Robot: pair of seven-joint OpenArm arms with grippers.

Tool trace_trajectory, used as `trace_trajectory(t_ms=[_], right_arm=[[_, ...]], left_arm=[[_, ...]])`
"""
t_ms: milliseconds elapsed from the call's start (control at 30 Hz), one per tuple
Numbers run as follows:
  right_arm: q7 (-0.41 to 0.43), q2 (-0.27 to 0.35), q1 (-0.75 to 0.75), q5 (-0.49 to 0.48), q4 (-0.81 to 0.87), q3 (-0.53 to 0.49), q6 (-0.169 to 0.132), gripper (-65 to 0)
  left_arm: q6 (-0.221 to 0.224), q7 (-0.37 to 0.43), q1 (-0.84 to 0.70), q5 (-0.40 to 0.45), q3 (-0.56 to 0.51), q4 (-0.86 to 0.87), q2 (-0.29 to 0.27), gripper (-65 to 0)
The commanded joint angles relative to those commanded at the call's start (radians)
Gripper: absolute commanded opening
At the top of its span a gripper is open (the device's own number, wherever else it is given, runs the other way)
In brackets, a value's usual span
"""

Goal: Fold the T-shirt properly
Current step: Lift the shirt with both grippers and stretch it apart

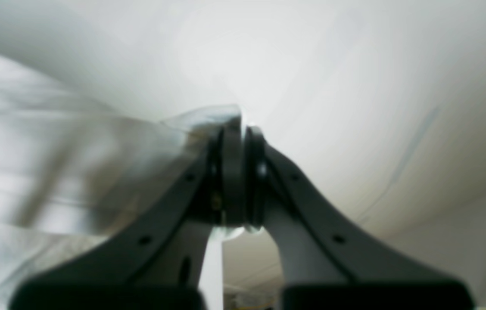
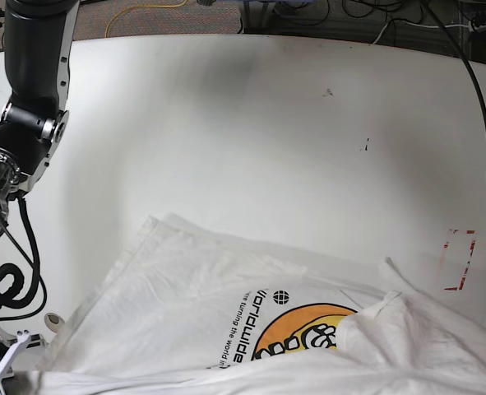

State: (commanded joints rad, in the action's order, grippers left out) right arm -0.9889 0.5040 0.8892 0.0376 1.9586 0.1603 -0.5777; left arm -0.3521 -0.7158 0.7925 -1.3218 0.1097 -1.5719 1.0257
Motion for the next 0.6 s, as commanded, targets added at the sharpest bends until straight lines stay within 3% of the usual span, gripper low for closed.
trace_trajectory(t_ms=[133,333,600], right_arm=[[-0.018,0.006,0.043,-0.003,0.000,-0.006,-0.003,-65.0],[-0.044,0.008,0.054,0.002,0.011,-0.005,-0.048,-65.0],[-0.071,0.025,-0.115,0.000,0.078,0.071,-0.060,-65.0]], left_arm=[[0.000,0.000,0.043,0.000,-0.031,0.000,0.011,-65.0],[-0.003,-0.002,0.040,-0.003,-0.058,-0.008,0.023,-65.0],[-0.003,-0.031,-0.158,-0.066,0.020,-0.008,0.018,-65.0]])
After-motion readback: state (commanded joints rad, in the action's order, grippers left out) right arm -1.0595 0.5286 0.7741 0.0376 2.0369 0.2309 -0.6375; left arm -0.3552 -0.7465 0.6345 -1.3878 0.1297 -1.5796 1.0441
